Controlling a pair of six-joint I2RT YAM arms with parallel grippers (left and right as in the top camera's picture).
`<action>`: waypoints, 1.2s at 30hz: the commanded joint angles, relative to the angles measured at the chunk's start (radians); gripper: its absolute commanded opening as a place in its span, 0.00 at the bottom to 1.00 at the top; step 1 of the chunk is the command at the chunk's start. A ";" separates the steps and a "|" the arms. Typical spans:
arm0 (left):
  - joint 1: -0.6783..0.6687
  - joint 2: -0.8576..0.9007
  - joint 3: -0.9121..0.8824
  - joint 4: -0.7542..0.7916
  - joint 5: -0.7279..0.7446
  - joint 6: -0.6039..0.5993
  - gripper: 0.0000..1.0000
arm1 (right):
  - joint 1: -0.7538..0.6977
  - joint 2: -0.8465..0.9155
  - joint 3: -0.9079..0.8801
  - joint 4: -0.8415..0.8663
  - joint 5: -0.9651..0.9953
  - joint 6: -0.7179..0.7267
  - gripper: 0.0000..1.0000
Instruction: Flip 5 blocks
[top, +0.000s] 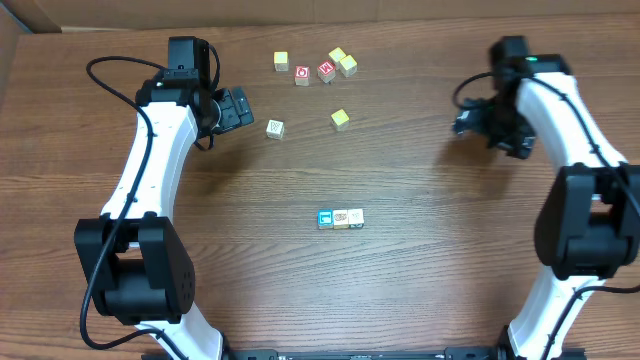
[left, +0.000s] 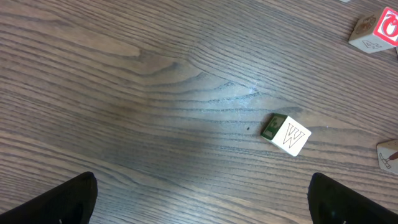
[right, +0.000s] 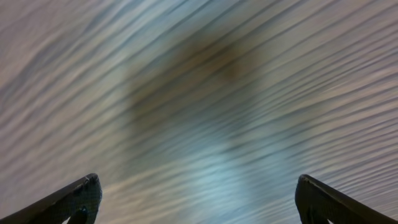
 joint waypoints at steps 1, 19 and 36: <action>-0.004 0.009 0.021 0.023 -0.009 -0.033 1.00 | -0.067 -0.038 0.019 0.028 0.006 -0.011 1.00; -0.084 0.025 0.019 0.007 0.334 0.041 0.45 | -0.179 -0.038 0.019 0.166 0.006 -0.011 1.00; -0.186 0.190 0.438 -0.338 0.014 0.264 0.63 | -0.179 -0.038 0.019 0.166 0.006 -0.011 1.00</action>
